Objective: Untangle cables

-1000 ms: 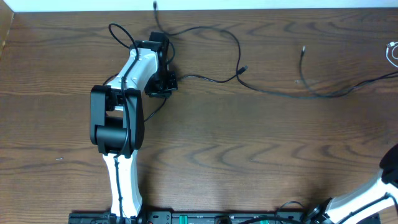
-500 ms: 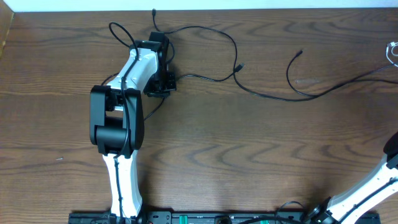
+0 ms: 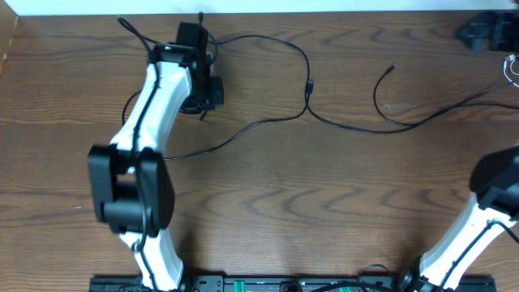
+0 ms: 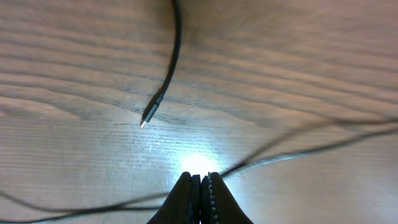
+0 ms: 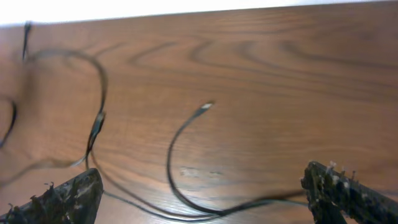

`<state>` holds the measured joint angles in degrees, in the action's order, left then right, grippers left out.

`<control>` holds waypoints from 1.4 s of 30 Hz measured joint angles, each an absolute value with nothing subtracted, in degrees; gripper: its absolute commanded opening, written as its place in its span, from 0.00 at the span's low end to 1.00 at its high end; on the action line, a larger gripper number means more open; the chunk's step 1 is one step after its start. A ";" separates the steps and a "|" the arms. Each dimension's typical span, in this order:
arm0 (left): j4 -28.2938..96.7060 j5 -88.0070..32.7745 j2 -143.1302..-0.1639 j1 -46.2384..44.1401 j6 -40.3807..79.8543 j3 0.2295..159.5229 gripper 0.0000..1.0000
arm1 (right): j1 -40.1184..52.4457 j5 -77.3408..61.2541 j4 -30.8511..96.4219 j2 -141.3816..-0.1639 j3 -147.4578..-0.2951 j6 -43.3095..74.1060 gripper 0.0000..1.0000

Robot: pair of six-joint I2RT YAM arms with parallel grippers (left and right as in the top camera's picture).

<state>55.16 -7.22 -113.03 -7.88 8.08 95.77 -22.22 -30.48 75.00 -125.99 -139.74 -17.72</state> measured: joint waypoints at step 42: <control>57.25 -9.15 -107.46 -7.88 7.66 95.77 0.07 | 16.95 -14.83 52.49 -126.17 -97.10 -26.11 0.84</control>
